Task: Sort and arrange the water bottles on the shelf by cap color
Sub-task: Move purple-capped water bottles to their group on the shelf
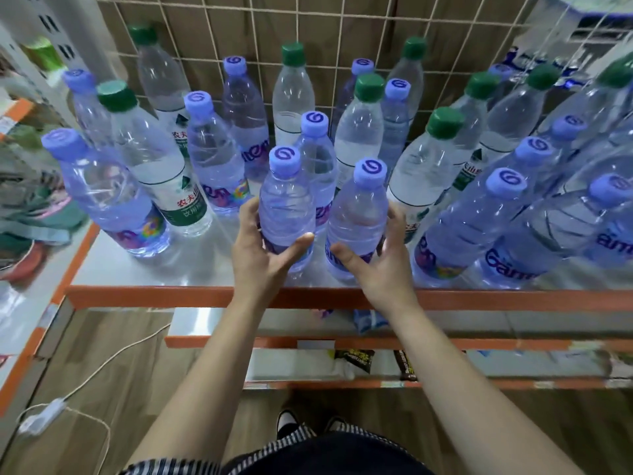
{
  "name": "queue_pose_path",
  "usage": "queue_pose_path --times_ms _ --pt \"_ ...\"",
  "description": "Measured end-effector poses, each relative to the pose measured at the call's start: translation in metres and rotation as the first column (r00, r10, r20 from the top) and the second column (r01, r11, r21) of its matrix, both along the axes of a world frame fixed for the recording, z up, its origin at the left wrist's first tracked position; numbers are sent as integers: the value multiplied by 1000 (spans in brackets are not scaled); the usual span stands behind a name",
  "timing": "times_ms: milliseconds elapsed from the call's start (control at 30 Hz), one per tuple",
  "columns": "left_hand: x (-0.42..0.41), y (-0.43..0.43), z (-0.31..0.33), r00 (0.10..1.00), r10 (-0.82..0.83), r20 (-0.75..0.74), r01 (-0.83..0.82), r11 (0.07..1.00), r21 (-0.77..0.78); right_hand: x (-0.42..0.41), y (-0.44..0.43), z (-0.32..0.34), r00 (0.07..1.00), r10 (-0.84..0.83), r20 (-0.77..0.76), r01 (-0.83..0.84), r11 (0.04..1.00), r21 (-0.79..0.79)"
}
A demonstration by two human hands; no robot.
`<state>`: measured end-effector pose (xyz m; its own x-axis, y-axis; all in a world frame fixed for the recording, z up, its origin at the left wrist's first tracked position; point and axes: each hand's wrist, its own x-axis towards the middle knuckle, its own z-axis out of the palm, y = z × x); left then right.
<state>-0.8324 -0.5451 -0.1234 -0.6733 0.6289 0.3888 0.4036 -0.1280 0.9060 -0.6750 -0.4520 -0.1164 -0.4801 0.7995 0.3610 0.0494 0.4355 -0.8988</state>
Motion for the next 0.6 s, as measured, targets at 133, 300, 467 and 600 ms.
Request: queue_pose_path --times_ms 133,300,467,600 --pt "3 -4 0 1000 -4 -14 3 1000 -28 14 -9 -5 998 -67 15 66 996 56" --pt "6 -13 3 996 -20 -82 13 996 -92 26 -29 -3 984 -167 -68 176 971 162" --pt "0 -45 -1 982 140 -131 -156 980 -126 6 -58 8 996 76 -47 -67 984 162" --pt "-24 -70 5 943 285 -173 -303 949 -88 -26 -76 11 970 241 -17 -236 959 155"
